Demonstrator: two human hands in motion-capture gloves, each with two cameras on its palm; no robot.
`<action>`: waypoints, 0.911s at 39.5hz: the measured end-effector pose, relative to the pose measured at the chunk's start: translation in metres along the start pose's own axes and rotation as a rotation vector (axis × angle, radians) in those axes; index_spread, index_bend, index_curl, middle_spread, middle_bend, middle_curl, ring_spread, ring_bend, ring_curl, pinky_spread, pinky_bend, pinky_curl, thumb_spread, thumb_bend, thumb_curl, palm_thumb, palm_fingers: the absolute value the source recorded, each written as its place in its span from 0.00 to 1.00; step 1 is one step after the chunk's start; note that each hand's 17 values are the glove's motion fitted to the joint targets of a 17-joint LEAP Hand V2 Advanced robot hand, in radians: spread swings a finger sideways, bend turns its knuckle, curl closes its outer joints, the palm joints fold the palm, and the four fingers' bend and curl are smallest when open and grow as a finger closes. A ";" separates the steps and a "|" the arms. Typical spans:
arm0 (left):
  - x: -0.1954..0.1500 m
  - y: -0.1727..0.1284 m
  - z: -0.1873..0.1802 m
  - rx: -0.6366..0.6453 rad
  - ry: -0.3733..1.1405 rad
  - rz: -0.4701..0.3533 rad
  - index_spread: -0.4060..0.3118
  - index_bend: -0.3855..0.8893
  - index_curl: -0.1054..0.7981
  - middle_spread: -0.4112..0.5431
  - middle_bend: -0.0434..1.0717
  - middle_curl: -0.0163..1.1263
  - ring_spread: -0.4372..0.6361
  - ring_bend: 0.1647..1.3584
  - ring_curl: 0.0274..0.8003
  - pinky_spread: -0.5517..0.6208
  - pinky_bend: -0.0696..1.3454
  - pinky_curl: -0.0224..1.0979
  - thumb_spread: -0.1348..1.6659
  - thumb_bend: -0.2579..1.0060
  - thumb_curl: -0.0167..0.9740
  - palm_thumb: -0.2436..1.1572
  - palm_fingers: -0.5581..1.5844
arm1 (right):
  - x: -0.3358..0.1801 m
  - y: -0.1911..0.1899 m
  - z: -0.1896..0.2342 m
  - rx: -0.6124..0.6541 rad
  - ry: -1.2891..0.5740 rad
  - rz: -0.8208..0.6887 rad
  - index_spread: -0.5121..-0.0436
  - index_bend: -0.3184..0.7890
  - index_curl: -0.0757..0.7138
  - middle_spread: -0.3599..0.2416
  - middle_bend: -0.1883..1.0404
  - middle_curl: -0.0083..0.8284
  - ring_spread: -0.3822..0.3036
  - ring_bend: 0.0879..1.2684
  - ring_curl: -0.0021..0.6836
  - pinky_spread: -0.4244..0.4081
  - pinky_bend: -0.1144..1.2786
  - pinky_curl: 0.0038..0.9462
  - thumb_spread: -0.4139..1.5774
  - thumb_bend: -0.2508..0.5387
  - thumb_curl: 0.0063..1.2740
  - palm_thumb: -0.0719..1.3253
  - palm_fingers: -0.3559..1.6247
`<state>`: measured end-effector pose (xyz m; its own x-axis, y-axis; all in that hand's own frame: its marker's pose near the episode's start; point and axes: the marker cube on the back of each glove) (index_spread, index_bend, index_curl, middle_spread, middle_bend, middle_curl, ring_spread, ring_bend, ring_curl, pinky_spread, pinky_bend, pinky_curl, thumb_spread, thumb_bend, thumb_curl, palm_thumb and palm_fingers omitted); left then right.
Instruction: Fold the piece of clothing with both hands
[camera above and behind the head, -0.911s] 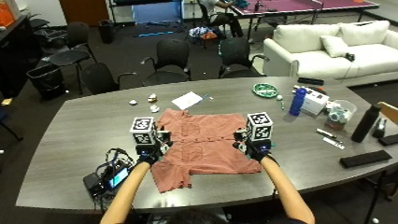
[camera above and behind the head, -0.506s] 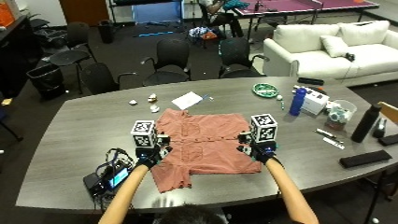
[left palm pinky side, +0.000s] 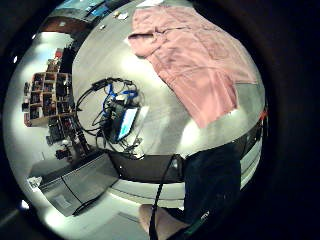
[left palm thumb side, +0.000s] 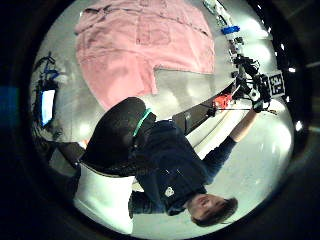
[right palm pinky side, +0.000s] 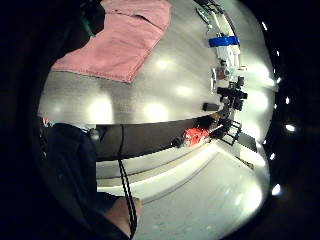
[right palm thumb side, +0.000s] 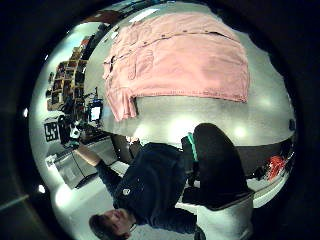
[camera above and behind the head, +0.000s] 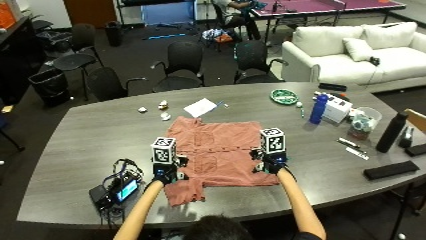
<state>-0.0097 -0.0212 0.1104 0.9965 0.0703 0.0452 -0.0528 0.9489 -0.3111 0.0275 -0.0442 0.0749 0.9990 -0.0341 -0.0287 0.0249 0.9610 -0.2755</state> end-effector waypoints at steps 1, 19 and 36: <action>0.001 -0.006 0.010 -0.029 0.004 0.008 0.45 0.50 0.46 0.69 0.14 0.16 0.82 0.31 0.23 0.80 0.30 0.26 0.69 0.20 0.26 0.36 0.30 | 0.001 -0.009 0.008 -0.019 -0.005 0.002 0.38 0.38 0.34 0.54 0.32 0.34 0.48 0.36 0.44 0.59 0.43 0.33 0.81 0.53 0.19 0.42 0.40; 0.000 -0.031 0.100 -0.363 -0.007 -0.065 0.44 0.43 0.50 0.65 0.19 0.21 0.79 0.31 0.26 0.76 0.32 0.30 0.62 0.18 0.32 0.39 0.31 | 0.005 -0.060 0.094 -0.217 -0.056 0.100 0.44 0.39 0.35 0.48 0.34 0.43 0.42 0.37 0.49 0.58 0.43 0.35 0.77 0.47 0.28 0.56 0.42; 0.003 -0.055 0.098 0.012 -0.075 -0.119 0.33 0.52 0.55 0.36 0.43 0.30 0.55 0.19 0.21 0.59 0.23 0.26 0.66 0.25 0.40 0.59 0.59 | 0.006 -0.078 0.106 -0.037 0.010 0.126 0.43 0.42 0.39 0.34 0.32 0.46 0.29 0.38 0.50 0.38 0.47 0.35 0.72 0.44 0.36 0.70 0.61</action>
<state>-0.0097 -0.0434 0.2209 0.9881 -0.0206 0.1523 0.0643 0.9556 -0.2875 0.0353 -0.0907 0.1982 0.9937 0.0832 -0.0748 -0.1022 0.9470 -0.3047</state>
